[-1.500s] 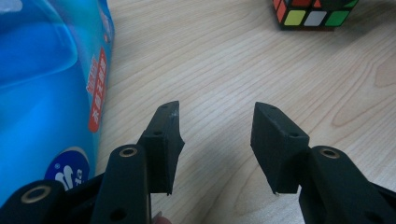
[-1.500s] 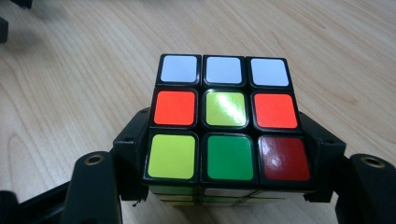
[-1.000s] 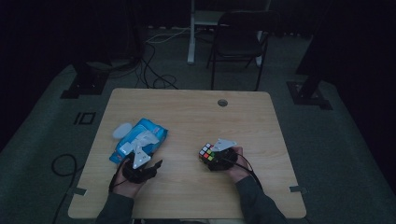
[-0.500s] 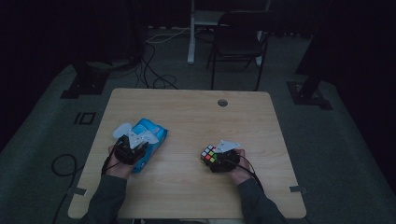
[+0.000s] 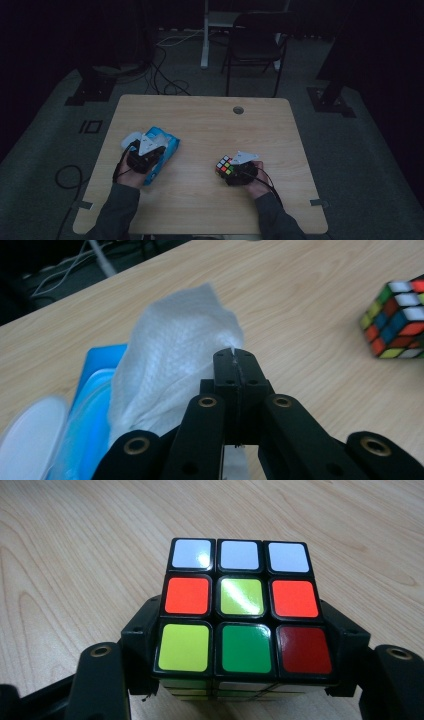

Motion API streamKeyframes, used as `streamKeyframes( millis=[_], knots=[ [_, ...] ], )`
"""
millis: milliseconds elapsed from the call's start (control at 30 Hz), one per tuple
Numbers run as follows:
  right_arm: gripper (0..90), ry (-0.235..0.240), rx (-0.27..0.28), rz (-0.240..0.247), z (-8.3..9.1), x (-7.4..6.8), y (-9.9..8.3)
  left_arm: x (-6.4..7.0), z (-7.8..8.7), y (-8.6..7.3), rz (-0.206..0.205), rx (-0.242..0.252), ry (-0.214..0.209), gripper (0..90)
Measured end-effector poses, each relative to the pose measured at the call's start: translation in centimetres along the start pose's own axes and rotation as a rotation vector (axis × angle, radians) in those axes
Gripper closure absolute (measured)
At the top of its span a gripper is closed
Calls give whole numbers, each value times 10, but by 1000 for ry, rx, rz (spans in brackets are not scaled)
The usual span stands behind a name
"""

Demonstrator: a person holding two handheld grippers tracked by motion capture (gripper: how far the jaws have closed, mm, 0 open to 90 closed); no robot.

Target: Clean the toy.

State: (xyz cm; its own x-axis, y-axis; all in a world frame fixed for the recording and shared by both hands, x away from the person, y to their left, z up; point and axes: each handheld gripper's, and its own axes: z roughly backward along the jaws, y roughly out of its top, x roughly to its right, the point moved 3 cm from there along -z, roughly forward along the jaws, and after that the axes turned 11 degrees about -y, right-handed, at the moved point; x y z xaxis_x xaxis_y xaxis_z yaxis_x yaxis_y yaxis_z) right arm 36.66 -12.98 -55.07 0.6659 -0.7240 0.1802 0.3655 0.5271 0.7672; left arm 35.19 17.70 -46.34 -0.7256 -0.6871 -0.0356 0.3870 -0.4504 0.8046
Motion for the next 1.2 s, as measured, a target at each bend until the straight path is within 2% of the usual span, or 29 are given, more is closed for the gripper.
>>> streamKeyframes(
  millis=[67,167,200,267,367,567,733,833,900,1033,1133,1200],
  knots=[
    [336,2,-2,1,-1,-1,0,5,-3,2,-14,-2,-11,900],
    [337,5,0,3,-1,-2,0,3,-6,1,-10,0,-16,895],
    [337,4,0,4,-1,-2,0,1,-5,0,2,10,-14,835],
    [337,5,4,5,0,-2,0,-3,-1,-2,12,19,5,726],
    [336,5,7,1,0,-1,-1,-10,10,-7,19,31,34,697],
    [337,3,8,5,0,-2,0,-27,17,-22,44,-2,119,670],
    [337,3,6,4,0,-2,0,-33,5,-32,46,-56,117,596],
    [336,5,6,7,0,-3,0,-37,-6,-36,46,-77,132,502],
    [336,5,6,6,0,-2,-1,-38,-12,-37,38,-86,140,485],
    [336,3,6,0,0,-1,-1,-44,-20,-37,55,-107,166,514],
    [337,3,5,-2,0,-1,-1,-47,-22,-37,92,-108,137,610],
    [337,3,3,-6,0,-1,-2,-47,-22,-36,95,-103,133,626]
  ],
)
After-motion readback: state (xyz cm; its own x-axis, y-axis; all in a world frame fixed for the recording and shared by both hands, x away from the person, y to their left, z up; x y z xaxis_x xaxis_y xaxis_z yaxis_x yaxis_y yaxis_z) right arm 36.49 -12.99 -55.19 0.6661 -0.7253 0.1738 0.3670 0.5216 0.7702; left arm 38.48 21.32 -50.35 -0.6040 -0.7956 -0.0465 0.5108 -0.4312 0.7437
